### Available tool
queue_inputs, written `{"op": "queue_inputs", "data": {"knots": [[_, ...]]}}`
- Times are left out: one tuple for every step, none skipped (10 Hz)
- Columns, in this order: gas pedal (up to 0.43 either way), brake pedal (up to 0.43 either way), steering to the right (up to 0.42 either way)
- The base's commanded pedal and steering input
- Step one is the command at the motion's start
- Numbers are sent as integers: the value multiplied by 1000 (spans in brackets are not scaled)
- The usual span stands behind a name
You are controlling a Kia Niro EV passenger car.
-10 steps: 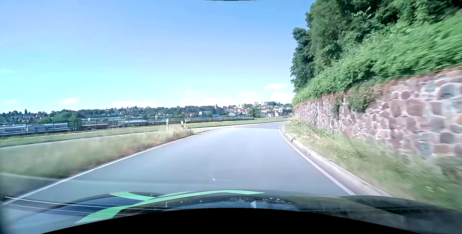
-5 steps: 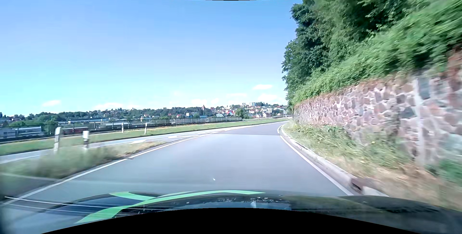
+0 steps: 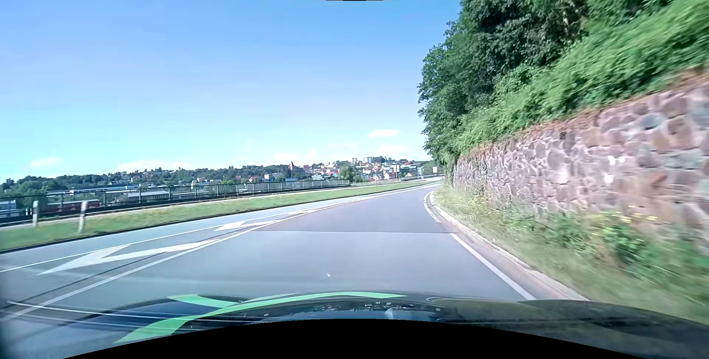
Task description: Follow the waypoints while adhering to traffic rules and regulations
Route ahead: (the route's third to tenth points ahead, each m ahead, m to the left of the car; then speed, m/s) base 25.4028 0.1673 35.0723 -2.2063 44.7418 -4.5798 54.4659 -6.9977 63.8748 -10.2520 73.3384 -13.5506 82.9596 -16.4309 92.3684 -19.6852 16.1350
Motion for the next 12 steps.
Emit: {"op": "queue_inputs", "data": {"knots": [[157,0,36],[157,0,35],[157,0,35],[169,0,35],[169,0,35],[177,0,34],[189,0,33],[197,0,30],[209,0,29],[220,0,28],[240,0,28],[240,0,30]]}}
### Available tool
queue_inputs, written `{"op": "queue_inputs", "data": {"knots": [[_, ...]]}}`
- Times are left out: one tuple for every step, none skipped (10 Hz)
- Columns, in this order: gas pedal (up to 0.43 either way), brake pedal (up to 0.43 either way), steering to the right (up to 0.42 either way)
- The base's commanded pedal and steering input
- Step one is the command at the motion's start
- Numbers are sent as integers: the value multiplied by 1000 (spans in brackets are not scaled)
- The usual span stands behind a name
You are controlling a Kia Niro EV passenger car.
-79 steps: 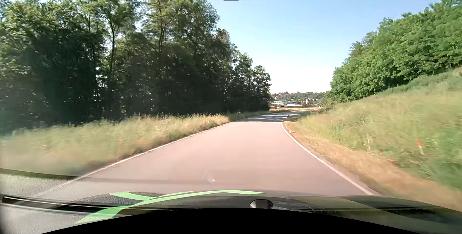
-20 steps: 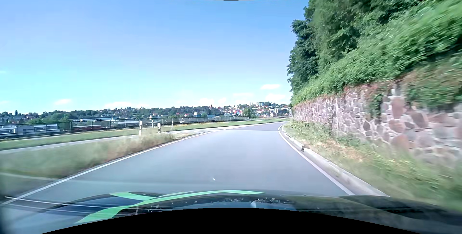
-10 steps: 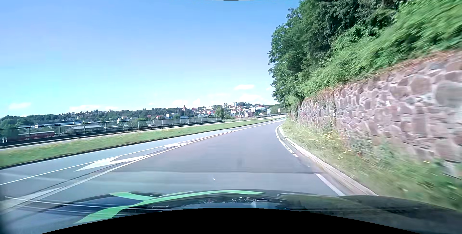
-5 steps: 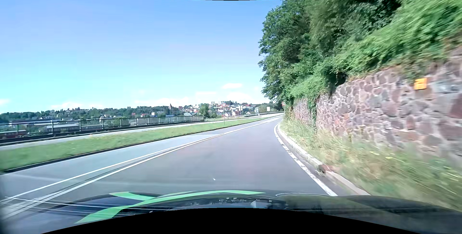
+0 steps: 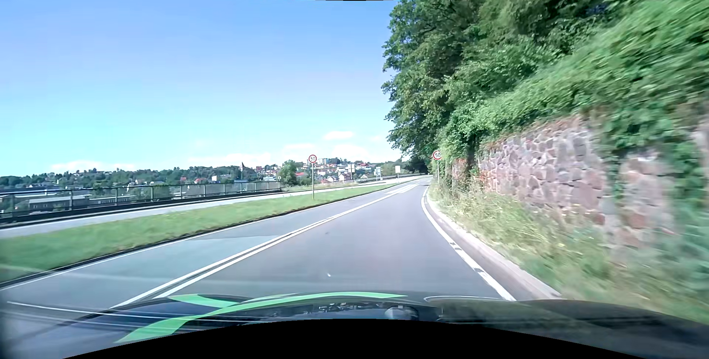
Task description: Follow the waypoints while adhering to traffic rules and regulations
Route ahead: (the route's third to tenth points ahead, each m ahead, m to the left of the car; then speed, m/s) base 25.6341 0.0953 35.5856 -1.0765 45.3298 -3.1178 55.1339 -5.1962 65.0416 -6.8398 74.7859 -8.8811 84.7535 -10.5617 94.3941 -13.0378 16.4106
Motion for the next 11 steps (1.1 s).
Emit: {"op": "queue_inputs", "data": {"knots": [[248,0,31],[248,0,35],[248,0,36],[248,0,34],[248,0,30],[248,0,26],[248,0,26],[260,0,28],[260,0,28],[260,0,26],[260,0,23]]}}
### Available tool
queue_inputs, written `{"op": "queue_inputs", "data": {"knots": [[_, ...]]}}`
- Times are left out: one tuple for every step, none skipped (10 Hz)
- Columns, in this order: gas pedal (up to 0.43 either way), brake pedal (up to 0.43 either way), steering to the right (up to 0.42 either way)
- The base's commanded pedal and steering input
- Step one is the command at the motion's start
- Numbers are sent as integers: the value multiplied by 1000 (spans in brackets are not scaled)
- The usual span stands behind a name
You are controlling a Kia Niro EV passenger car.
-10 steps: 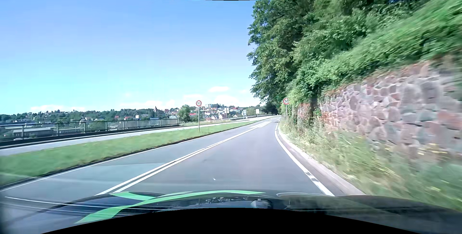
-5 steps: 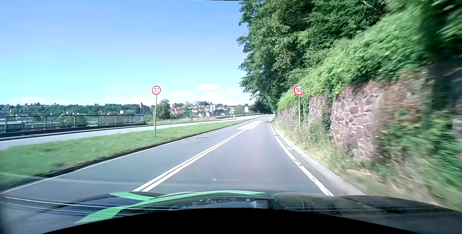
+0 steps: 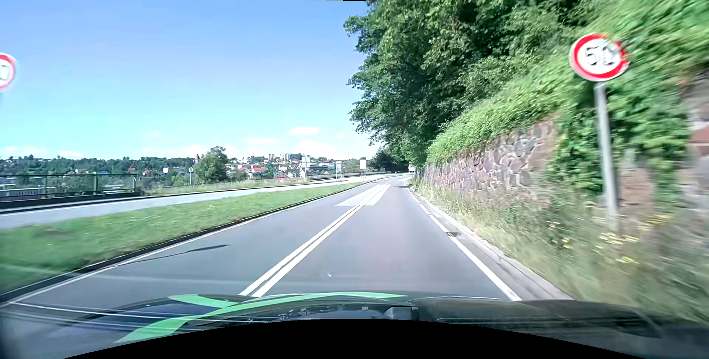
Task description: Follow the waypoints while adhering to traffic rules and regulations
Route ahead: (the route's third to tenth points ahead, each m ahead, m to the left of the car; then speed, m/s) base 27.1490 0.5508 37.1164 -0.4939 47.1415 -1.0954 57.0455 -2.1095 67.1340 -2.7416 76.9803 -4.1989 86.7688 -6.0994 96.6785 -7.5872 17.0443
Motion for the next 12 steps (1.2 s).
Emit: {"op": "queue_inputs", "data": {"knots": [[280,0,19],[287,0,18],[311,0,19],[311,0,19],[311,0,18],[311,0,17],[311,0,14],[311,0,11],[311,0,9],[311,0,8],[311,0,7],[311,0,6]]}}
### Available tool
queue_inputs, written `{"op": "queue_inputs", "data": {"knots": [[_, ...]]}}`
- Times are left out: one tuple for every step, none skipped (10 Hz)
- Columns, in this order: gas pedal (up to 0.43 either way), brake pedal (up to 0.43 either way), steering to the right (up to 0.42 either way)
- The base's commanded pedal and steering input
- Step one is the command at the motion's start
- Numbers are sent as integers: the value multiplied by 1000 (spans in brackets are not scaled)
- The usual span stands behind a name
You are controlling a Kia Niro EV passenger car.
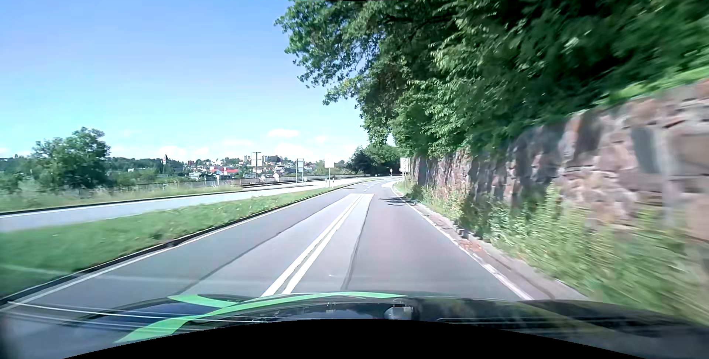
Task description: Follow the waypoints while adhering to traffic rules and regulations
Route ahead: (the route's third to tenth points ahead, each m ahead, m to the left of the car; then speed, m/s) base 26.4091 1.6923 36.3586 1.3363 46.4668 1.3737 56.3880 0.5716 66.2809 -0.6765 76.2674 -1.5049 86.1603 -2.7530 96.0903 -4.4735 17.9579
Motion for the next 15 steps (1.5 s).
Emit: {"op": "queue_inputs", "data": {"knots": [[299,0,5],[268,0,5],[220,0,4],[220,0,3],[220,0,3],[220,0,2],[220,0,1],[220,0,1],[220,0,1],[220,0,1],[220,0,0],[209,0,0],[189,0,0],[189,0,0],[189,0,0]]}}
